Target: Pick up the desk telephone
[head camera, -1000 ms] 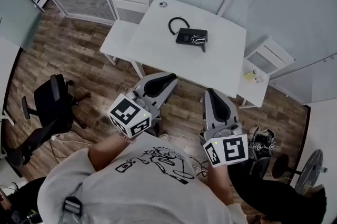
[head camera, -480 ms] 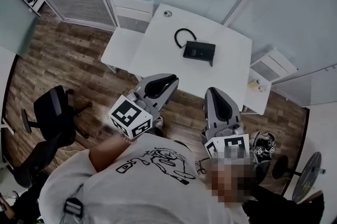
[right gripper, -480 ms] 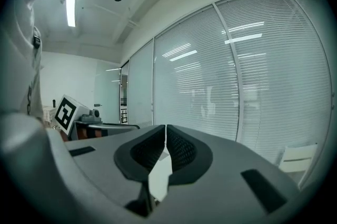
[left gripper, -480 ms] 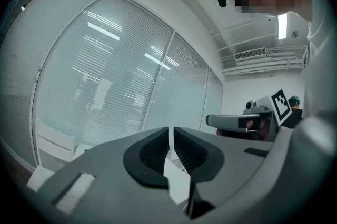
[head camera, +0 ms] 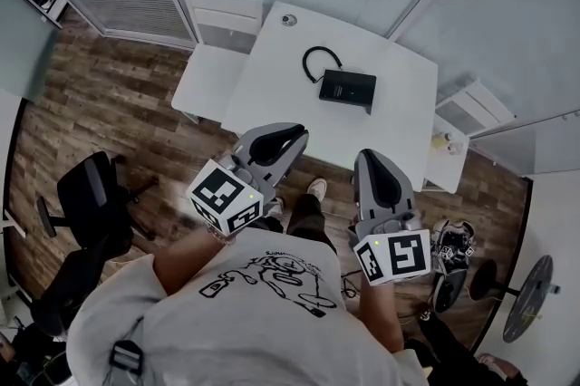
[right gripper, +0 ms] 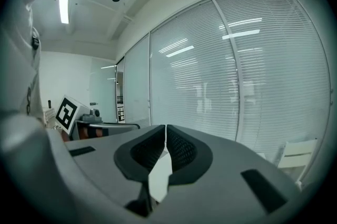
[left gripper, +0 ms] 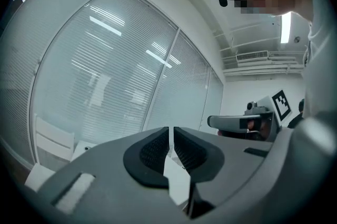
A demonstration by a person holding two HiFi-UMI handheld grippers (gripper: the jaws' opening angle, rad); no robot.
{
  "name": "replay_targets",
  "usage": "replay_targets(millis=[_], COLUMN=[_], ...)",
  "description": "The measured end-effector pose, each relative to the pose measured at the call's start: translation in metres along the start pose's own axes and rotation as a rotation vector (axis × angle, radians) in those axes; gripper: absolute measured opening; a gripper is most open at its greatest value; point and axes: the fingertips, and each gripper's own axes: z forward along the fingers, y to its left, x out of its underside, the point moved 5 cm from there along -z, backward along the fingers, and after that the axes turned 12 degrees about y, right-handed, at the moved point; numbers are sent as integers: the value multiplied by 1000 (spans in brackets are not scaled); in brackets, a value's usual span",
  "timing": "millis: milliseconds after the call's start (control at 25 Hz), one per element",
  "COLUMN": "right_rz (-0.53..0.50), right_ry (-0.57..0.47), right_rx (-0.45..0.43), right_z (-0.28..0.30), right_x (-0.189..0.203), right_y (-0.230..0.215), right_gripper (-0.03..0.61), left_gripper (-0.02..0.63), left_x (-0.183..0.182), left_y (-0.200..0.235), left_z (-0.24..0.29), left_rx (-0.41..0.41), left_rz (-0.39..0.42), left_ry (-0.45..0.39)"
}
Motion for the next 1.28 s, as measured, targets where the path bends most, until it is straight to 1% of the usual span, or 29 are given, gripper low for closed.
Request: replay_targets(millis=[320, 680, 800, 880, 1000, 1280], right_rz=[-7, -1, 2, 6, 9, -6], right_ry=[-1, -7, -2, -3, -12, -26], right_rx=[-15, -37, -43, -45, -54, -75], right_z=[29, 63, 69, 71, 74, 74], right_x=[-9, -23, -24, -25, -29, -34], right_y=[-20, -74, -98, -118, -147, -208], right_gripper=[9, 9, 9, 9, 9, 9], left_gripper=[26, 26, 26, 26, 26, 26], left_x=[-13, -35, -44, -51, -57, -68], left_y=[26, 50, 57, 57, 52, 42], left_z=[17, 70, 88, 105, 130, 190], left_rx=[-26, -53, -79, -87, -92, -112], left_rz=[1, -1, -14, -5, 10, 2], left_ry=[-10, -14, -25, -26, -20, -32])
